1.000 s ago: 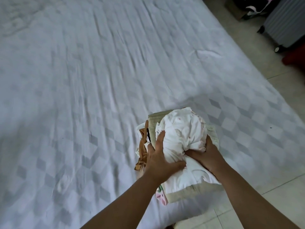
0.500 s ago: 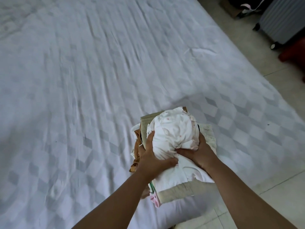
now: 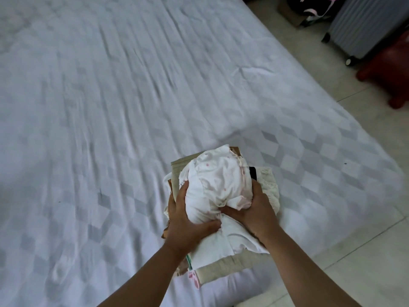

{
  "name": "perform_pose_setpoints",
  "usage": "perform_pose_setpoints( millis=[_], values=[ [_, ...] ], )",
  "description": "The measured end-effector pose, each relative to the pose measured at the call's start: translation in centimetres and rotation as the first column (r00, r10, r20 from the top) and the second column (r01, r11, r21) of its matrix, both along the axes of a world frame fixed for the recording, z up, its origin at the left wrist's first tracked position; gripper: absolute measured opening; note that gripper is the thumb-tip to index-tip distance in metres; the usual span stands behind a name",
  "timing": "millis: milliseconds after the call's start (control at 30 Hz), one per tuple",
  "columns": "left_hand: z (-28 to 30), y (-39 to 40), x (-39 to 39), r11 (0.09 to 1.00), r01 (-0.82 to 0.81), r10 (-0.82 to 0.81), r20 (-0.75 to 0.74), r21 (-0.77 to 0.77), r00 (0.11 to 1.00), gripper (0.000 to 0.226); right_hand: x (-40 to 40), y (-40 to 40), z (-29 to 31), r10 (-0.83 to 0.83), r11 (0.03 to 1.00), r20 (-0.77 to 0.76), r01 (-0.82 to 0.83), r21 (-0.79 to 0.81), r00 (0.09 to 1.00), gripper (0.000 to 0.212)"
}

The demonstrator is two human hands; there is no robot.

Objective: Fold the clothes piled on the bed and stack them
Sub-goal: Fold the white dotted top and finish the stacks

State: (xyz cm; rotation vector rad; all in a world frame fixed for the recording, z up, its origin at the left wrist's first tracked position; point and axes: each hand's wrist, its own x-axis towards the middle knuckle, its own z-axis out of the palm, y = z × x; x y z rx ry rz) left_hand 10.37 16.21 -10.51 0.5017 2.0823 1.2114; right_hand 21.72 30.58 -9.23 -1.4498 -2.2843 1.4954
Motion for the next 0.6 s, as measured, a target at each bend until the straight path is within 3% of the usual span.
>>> perform_pose_setpoints(
  millis=[200, 333, 500, 600],
  values=[
    [3.8, 0.7, 0.4, 0.999, 0.003, -0.004, -0.034, -0.032, 0.999, 0.119, 0.4, -0.3, 2.6, -0.102, 0.995, -0.071, 0.102, -0.009, 0.992, 0.123],
    [6.2, 1.3, 1.6, 0.996, 0.007, -0.011, -0.046, -0.091, 0.999, 0.116, 1.1, -0.3, 4.5, -0.098, 0.994, -0.148, 0.103, 0.026, 0.984, 0.105],
    [7.2, 2.5, 3.5, 1.000, 0.011, -0.011, -0.062, 0.000, 0.998, 0.111, 2.7, 1.4, 5.9, -0.089, 0.993, -0.116, 0.079, -0.086, 0.989, 0.103],
    [7.3, 3.7, 4.0, 1.000, 0.006, -0.006, -0.073, -0.001, 0.997, 0.111, 3.2, 2.5, 5.5, -0.082, 0.993, -0.085, 0.074, -0.091, 0.993, 0.116]
  ],
)
